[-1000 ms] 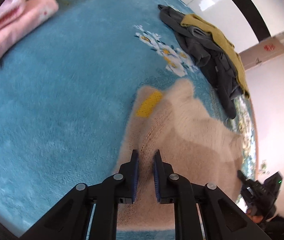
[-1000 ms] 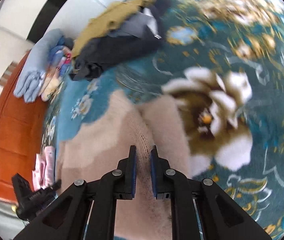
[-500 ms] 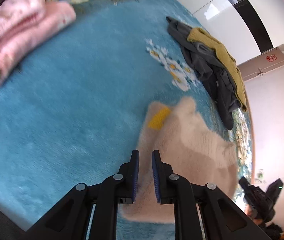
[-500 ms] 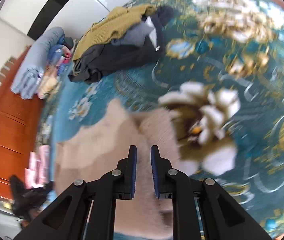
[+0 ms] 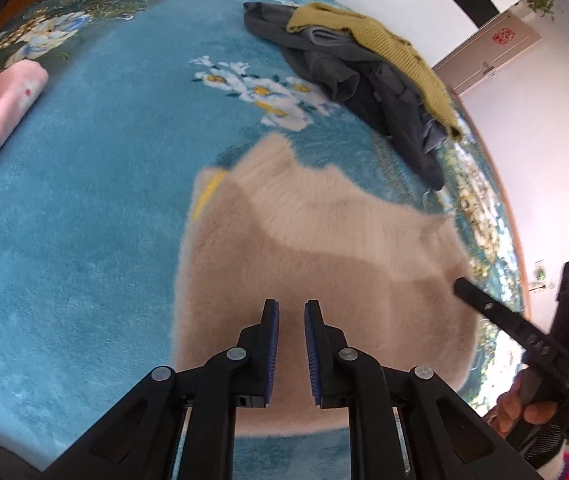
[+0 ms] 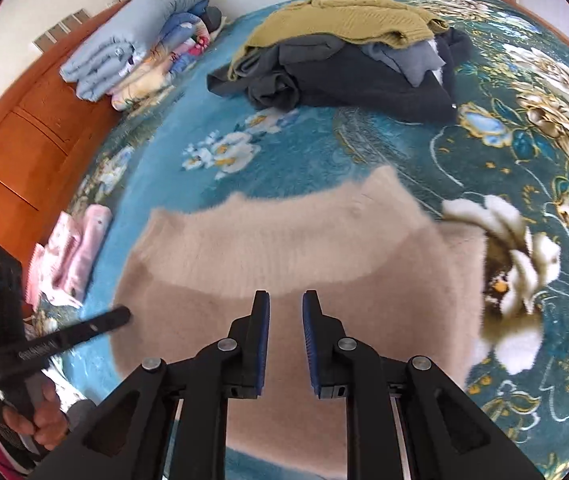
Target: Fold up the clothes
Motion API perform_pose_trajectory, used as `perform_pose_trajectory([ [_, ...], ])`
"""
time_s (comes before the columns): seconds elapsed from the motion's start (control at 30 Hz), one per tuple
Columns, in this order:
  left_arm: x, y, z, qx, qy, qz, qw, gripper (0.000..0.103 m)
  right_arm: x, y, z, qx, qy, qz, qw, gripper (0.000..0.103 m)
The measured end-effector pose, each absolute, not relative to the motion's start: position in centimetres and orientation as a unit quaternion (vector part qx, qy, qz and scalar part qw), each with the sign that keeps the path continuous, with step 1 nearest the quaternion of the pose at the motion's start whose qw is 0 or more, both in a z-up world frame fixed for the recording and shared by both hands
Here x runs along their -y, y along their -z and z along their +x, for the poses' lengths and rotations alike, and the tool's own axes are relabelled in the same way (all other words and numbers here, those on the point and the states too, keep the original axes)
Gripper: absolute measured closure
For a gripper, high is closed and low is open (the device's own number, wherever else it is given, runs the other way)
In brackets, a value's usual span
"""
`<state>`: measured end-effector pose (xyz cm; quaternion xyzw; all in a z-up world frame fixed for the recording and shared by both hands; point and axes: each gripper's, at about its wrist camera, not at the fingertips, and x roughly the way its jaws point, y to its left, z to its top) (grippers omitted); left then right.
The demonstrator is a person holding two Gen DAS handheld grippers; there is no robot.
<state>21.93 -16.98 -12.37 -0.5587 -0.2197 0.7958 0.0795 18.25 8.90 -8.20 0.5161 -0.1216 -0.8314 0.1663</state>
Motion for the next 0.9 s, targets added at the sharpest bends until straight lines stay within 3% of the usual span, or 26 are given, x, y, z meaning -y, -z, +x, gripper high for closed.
perform_pose_trajectory([
  [0.2,17.0,13.2,22.1,0.233,-0.789,-0.564,0.070,0.088,-10.6,10.9,18.6,0.122,0.824,0.542,0.111,0.081],
  [0.43,17.1,13.4,21.7,0.239,-0.783,-0.570,0.071,0.088,-11.1,11.6,18.6,0.124,0.818,0.550,0.116,0.081],
  [0.5,18.0,12.9,22.4,0.272,-0.777,-0.562,0.083,0.088,-11.4,11.4,18.6,0.137,0.814,0.550,0.124,0.080],
  [0.57,19.2,12.3,23.1,0.308,-0.772,-0.548,0.096,0.087,-12.2,11.0,18.9,0.166,0.810,0.545,0.141,0.071],
  [0.6,20.0,12.1,23.5,0.322,-0.773,-0.539,0.096,0.086,-12.7,10.6,19.3,0.181,0.812,0.535,0.149,0.061],
  [0.67,21.7,12.1,24.1,0.335,-0.777,-0.528,0.080,0.076,-14.1,9.6,20.1,0.206,0.818,0.512,0.160,0.050],
  [0.73,22.9,13.0,24.3,0.348,-0.772,-0.528,0.063,0.050,-16.1,8.9,21.1,0.230,0.827,0.489,0.158,0.042],
  [0.77,23.5,13.5,24.3,0.355,-0.769,-0.528,0.054,0.044,-17.0,8.8,21.5,0.243,0.828,0.481,0.153,0.040],
  [0.83,24.3,14.6,24.4,0.370,-0.760,-0.533,0.044,0.041,-19.0,9.5,22.2,0.268,0.824,0.481,0.132,0.023],
  [0.9,24.2,15.9,24.3,0.381,-0.747,-0.542,0.048,0.038,-20.3,11.0,22.5,0.292,0.809,0.496,0.118,0.022],
])
